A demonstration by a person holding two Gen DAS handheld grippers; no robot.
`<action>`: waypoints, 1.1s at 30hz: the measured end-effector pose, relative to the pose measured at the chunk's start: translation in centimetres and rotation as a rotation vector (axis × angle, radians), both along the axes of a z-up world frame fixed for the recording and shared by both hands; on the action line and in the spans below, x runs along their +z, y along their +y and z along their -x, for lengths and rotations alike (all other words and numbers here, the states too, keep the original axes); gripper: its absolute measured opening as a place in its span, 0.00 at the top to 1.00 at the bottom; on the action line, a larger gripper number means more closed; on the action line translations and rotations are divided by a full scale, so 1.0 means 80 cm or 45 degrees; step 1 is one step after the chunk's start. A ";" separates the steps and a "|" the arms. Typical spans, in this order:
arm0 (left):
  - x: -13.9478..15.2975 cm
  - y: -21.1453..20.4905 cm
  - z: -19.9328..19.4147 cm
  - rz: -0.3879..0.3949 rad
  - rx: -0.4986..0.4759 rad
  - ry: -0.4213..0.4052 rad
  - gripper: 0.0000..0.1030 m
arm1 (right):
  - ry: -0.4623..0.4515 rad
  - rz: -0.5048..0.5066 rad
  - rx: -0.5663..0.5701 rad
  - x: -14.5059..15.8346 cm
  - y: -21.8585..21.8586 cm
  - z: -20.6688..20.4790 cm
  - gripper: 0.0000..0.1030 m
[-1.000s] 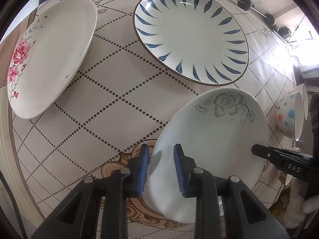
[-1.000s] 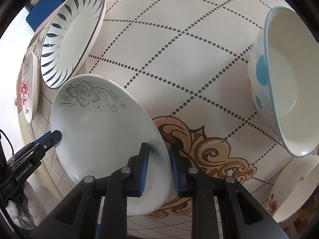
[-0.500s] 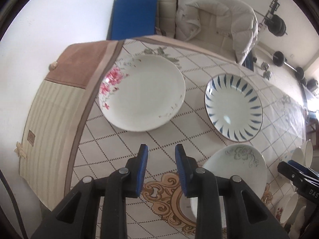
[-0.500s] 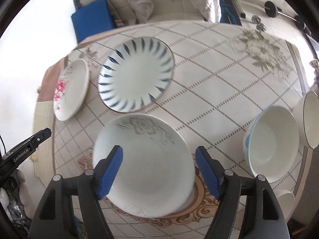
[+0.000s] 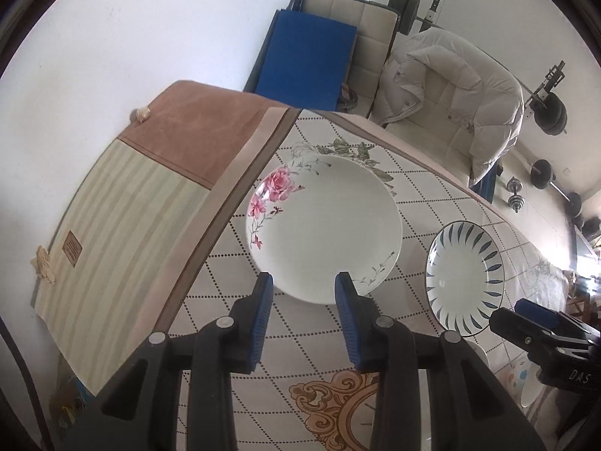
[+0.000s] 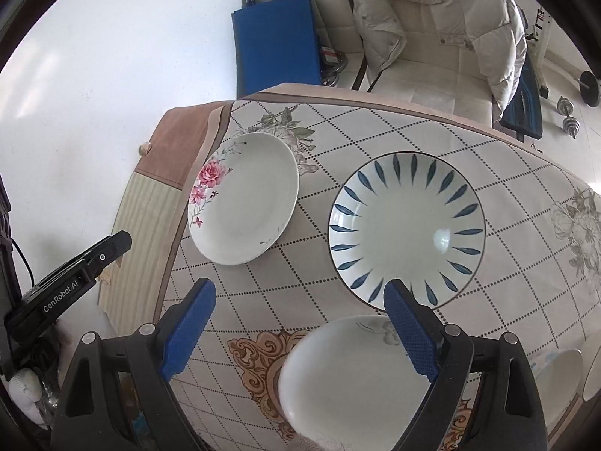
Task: Organize plates and bowls
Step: 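Grasp the rim of the pink-flower plate with both grippers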
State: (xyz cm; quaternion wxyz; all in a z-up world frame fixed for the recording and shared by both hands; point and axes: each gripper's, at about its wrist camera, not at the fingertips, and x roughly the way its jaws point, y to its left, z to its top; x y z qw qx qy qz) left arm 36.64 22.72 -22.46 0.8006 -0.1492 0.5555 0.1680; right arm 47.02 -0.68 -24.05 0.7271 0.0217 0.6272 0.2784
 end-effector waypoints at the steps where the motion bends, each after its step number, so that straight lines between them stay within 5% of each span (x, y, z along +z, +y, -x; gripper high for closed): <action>1: -0.009 0.011 -0.002 0.034 0.010 0.026 0.69 | 0.017 0.004 0.026 -0.008 0.012 -0.007 0.09; 13: -0.115 0.110 -0.034 0.352 0.015 0.205 0.69 | 0.238 0.062 0.056 -0.096 0.122 -0.112 0.10; 18: -0.153 0.132 -0.061 0.397 -0.003 0.247 0.70 | 0.316 0.077 0.051 -0.139 0.153 -0.148 0.15; 27: -0.192 0.150 -0.099 0.472 -0.050 0.281 0.71 | 0.458 0.068 0.068 -0.199 0.177 -0.166 0.32; 33: -0.202 0.148 -0.109 0.495 -0.056 0.284 0.71 | 0.492 0.100 0.094 -0.213 0.183 -0.164 0.53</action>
